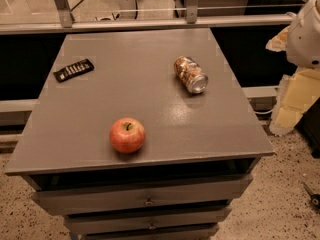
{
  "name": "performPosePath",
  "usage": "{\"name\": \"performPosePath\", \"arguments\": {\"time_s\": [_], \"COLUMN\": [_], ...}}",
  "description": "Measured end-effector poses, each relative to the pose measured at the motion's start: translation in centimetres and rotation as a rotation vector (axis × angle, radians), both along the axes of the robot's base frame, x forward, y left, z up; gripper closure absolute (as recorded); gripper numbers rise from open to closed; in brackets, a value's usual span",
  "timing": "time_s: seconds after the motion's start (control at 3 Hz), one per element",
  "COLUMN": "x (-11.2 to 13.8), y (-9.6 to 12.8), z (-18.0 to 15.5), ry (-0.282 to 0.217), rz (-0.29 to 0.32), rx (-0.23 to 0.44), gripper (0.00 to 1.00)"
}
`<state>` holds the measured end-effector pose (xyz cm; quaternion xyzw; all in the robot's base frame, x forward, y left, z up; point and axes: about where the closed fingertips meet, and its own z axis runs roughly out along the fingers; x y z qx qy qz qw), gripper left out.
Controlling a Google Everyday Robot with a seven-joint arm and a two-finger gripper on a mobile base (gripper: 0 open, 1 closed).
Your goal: Place orange can upright
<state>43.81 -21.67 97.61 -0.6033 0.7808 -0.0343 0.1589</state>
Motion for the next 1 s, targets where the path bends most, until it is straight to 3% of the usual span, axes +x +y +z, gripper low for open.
{"name": "performPosePath", "arguments": {"time_s": [0.33, 0.67, 1.0], "x": [0.0, 2.0, 6.1], "y": [0.0, 0.8, 2.4], "z": [0.0, -0.4, -1.7], "ry": [0.0, -0.014, -0.022], "rz": [0.0, -0.011, -0.052], "rx": [0.0, 0.03, 0.093], "gripper": [0.0, 0.0, 0.0]}}
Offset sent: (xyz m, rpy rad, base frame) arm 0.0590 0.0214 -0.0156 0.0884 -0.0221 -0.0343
